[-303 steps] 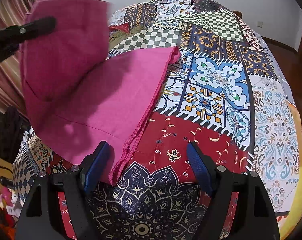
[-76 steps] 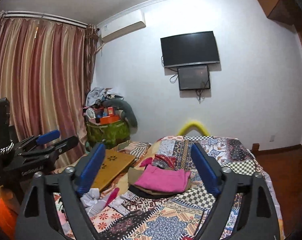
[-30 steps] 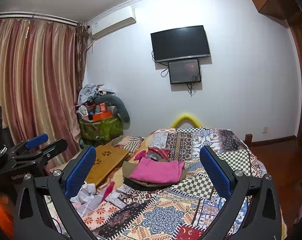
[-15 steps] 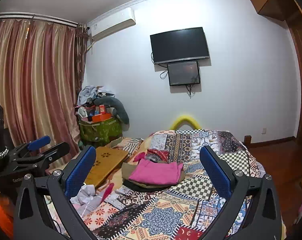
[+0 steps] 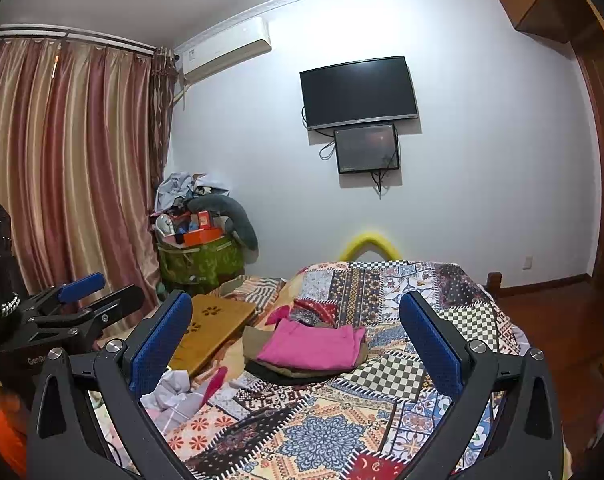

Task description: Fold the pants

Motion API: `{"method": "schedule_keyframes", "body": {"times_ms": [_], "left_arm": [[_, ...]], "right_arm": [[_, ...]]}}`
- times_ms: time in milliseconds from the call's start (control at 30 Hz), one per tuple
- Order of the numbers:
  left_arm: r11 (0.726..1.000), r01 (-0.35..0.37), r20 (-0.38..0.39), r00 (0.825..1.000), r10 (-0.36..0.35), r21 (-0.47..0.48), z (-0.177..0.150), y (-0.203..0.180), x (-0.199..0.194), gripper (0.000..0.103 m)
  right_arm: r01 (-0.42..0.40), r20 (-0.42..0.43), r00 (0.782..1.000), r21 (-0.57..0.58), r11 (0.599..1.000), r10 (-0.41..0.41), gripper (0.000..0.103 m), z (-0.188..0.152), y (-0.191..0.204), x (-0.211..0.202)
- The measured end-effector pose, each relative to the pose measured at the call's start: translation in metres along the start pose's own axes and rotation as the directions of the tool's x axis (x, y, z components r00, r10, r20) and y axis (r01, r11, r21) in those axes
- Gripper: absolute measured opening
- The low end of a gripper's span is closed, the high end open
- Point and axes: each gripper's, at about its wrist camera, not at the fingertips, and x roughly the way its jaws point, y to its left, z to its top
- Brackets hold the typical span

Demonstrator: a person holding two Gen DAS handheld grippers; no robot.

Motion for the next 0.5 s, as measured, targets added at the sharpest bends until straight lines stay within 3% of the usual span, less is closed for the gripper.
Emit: {"method": "schedule_keyframes", "body": {"times_ms": [500], "left_arm": [[1.0, 0.01, -0.033, 0.999, -0.01, 0.003, -0.0036, 0.0012, 0.0052, 0.103]], "right_arm": [[-0.003, -0.015, 1.0, 0.0, 1.0, 0.003, 0.103, -0.0029, -0.0019, 0.0041]]}}
